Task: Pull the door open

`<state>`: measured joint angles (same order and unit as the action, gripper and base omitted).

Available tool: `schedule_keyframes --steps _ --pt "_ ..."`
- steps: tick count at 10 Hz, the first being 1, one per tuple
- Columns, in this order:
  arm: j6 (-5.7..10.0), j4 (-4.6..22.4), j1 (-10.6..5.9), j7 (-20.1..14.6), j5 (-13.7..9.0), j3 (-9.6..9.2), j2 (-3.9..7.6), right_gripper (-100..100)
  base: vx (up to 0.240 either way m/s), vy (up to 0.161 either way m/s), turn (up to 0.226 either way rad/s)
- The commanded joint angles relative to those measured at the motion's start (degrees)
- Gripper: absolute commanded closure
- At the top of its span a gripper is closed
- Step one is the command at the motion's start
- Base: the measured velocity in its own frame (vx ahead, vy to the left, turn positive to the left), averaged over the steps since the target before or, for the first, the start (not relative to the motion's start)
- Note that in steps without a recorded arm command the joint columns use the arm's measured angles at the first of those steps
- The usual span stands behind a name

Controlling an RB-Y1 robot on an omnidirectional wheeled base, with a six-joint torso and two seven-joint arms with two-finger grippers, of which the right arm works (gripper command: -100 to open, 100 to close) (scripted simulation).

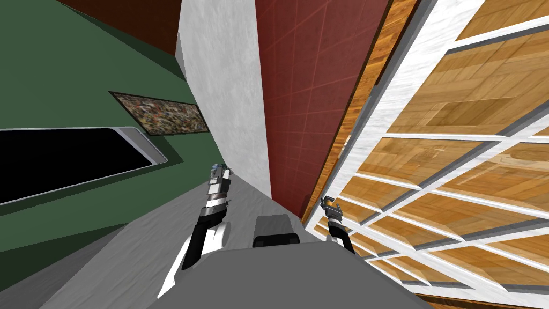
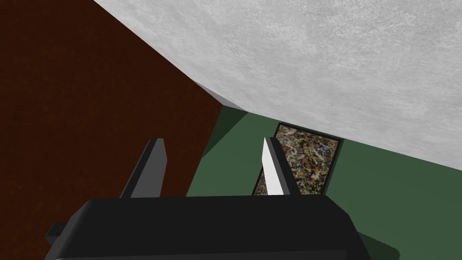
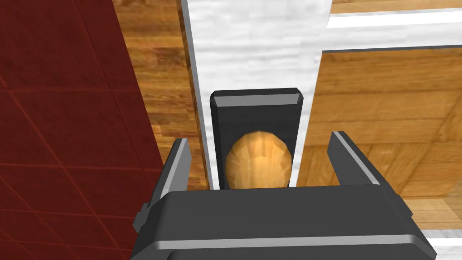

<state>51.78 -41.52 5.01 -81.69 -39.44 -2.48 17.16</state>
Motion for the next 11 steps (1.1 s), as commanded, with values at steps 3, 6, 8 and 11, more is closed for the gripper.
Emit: schedule_keyframes --steps 3,6,8,11 --pt "0.04 0.2 -0.1 -0.1 0.0 -0.03 -0.03 100 -0.011 0.002 0.006" --pt "0.04 0.2 -0.1 -0.1 0.0 -0.03 -0.03 100 -0.003 0.0 0.001" --pt "-0.11 -0.4 0.17 -0.9 0.7 -1.35 0.37 100 -0.158 -0.002 0.054" --pt "-0.21 -1.3 0.65 -2.2 1.8 -3.28 1.05 100 -0.193 0.008 0.056"
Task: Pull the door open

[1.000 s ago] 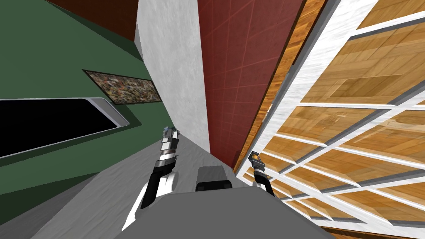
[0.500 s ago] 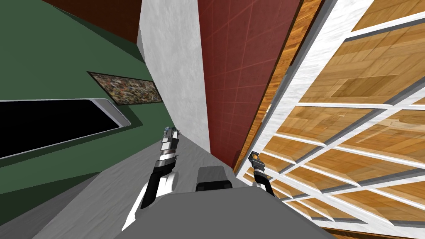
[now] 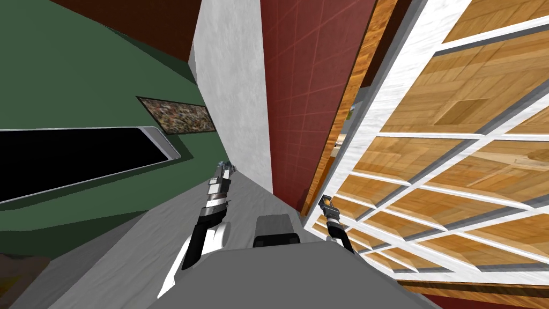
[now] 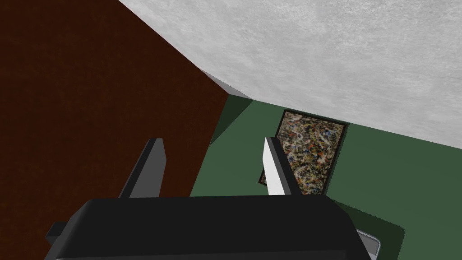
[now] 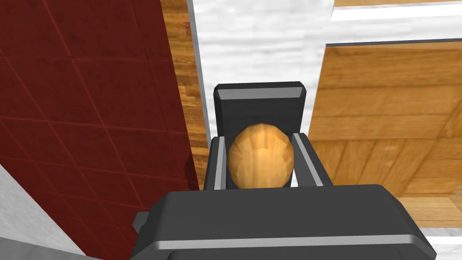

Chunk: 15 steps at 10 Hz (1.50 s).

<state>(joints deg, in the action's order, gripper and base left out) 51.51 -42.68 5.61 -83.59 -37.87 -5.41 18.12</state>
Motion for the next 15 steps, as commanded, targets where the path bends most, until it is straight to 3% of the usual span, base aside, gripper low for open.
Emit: schedule_keyframes --steps 1,4,5,6,12,13,15 --pt "0.03 -0.5 0.21 -0.8 0.5 -1.03 0.34 100 -0.221 0.013 0.058" --pt "-0.08 -1.5 0.76 -2.3 1.7 -3.24 1.11 100 -0.244 0.005 0.061" --pt "-0.17 -1.2 0.49 -2.0 1.5 -2.83 1.06 100 -0.108 0.015 0.018" --pt "0.1 -1.7 1.21 -3.1 2.3 -4.39 1.67 100 -0.184 0.004 0.071" --pt "1.8 -3.8 3.32 -6.9 5.1 -9.45 4.3 100 -0.271 -0.023 0.079" --pt "1.43 -3.6 3.02 -6.4 4.8 -8.92 4.06 100 -0.135 -0.004 0.022" --pt "3.1 -3.7 4.31 -8.4 5.9 -10.96 5.46 100 -0.221 -0.024 0.14"
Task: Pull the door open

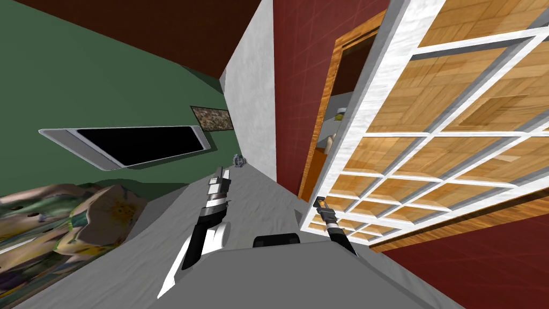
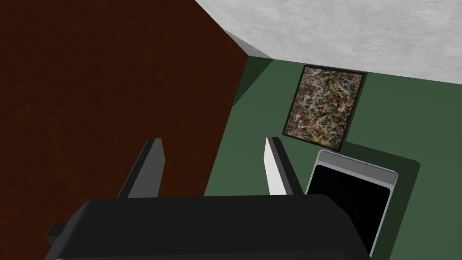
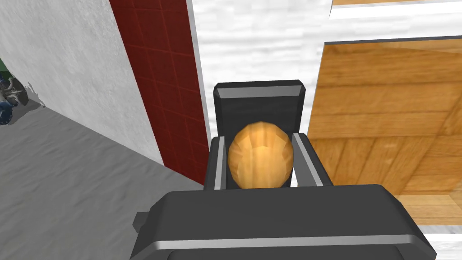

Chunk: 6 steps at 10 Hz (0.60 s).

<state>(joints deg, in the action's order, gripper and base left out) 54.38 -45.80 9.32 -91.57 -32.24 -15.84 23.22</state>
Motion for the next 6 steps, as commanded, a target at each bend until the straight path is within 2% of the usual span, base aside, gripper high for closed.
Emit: schedule_keyframes --steps 1,5,6 --pt "0.82 -0.7 1.0 -1.1 0.6 -1.13 0.88 100 -0.213 -0.003 0.09" --pt "3.46 -0.9 2.71 -4.0 2.0 -3.84 3.19 100 -0.239 -0.048 0.117" --pt "3.14 -0.5 2.31 -3.5 1.8 -3.44 2.75 100 -0.108 -0.021 0.028"
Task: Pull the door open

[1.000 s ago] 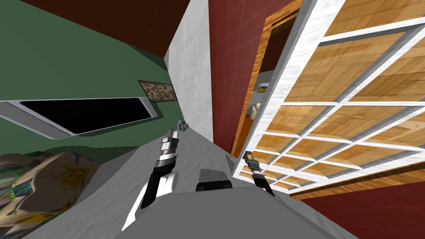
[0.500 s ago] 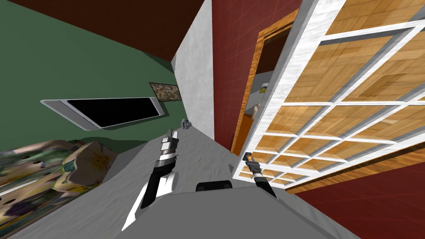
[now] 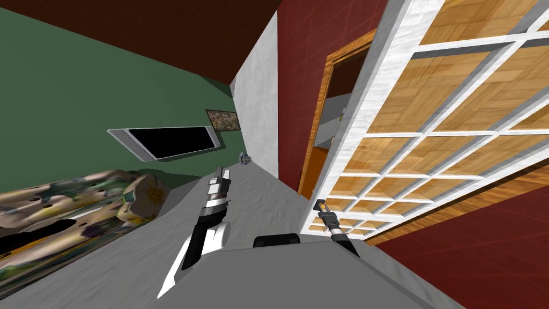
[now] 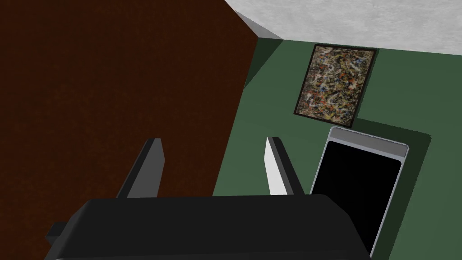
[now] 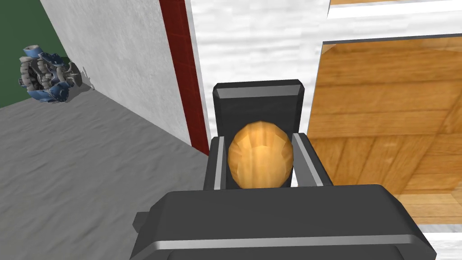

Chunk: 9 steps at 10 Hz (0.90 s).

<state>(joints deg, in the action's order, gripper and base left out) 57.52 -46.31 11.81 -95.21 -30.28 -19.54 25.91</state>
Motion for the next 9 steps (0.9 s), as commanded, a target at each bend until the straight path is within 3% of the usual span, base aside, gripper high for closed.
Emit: schedule_keyframes --steps 1,9 --pt "0.99 0.3 0.31 -0.8 0.4 -0.6 0.6 100 -0.147 -0.043 0.137" --pt "6.02 2.1 1.87 -5.0 2.3 -3.63 3.65 100 -0.216 -0.038 0.121"
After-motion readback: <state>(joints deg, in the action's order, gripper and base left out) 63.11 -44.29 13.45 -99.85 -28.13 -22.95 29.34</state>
